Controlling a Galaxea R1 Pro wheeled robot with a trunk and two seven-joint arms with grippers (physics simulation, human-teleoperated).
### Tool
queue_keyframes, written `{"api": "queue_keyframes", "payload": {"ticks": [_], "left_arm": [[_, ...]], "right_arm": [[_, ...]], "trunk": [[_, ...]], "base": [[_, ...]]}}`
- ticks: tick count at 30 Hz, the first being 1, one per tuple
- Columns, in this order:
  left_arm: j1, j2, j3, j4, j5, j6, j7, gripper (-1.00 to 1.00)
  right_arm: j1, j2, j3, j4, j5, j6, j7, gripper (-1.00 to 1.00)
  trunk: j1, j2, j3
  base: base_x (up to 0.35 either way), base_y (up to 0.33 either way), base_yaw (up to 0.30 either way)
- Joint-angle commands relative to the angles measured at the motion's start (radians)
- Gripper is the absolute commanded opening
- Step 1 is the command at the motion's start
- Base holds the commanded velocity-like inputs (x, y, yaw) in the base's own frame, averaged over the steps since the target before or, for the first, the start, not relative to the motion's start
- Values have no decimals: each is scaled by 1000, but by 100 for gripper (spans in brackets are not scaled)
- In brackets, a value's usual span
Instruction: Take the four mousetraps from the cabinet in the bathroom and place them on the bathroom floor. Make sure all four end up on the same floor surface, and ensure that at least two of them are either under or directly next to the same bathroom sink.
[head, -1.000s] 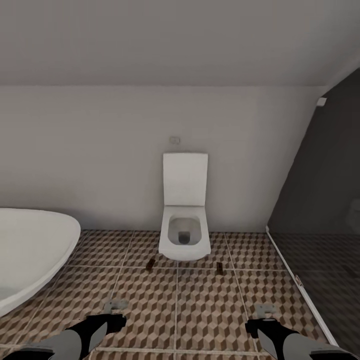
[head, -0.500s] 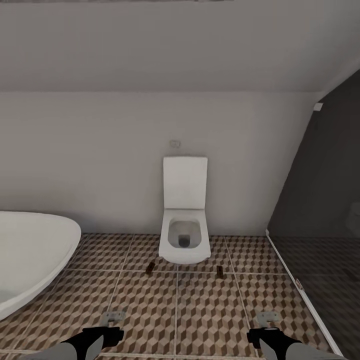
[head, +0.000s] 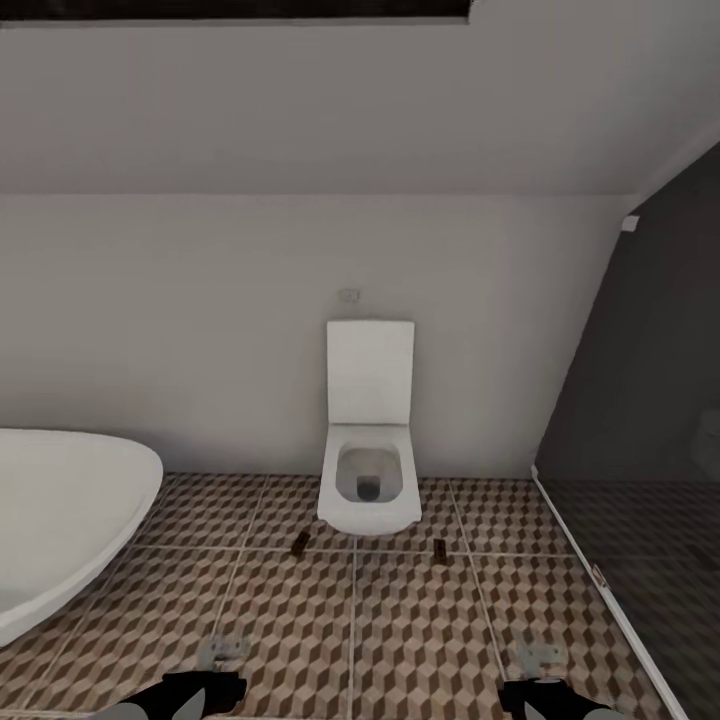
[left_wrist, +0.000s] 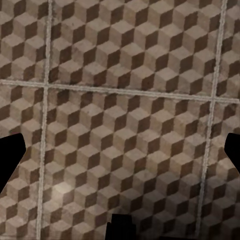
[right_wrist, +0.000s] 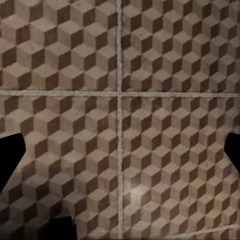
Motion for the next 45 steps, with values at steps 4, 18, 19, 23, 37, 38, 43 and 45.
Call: {"api": "queue_keyframes", "payload": {"ticks": [4, 18, 19, 23, 37, 38, 43, 45], "left_arm": [[16, 0, -6, -1, 10, 3, 0, 100], [65, 0, -6, -1, 11, 2, 0, 100], [67, 0, -6, -1, 11, 2, 0, 100], [74, -1, -6, -1, 10, 1, 0, 100], [121, -5, -6, -2, 10, -8, 0, 100], [131, -8, -6, -2, 10, -20, 0, 100], [156, -14, -6, -1, 11, -49, 0, 100], [163, -15, -6, -1, 11, -55, 0, 100]], "right_arm": [[19, 0, 5, 1, 5, 2, -2, 100], [115, 0, 5, 1, 9, -36, 2, 100], [121, 0, 5, 1, 9, -40, 2, 100], [136, 0, 5, 1, 9, -49, 2, 100], [150, 0, 5, 1, 9, -48, 7, 100], [157, 0, 5, 1, 10, -50, 8, 100], [190, 1, 5, 1, 21, -53, 9, 100], [202, 1, 5, 1, 25, -54, 9, 100]], "trunk": [[0, 0, 5], [0, 0, 27], [0, 0, 29], [0, 0, 35], [0, 0, 41], [0, 0, 41], [0, 0, 42], [0, 0, 42]], "base": [[0, 0, 0], [0, 0, 0], [0, 0, 0], [0, 0, 0], [0, 0, 0], [0, 0, 0], [0, 0, 0], [0, 0, 0]]}}
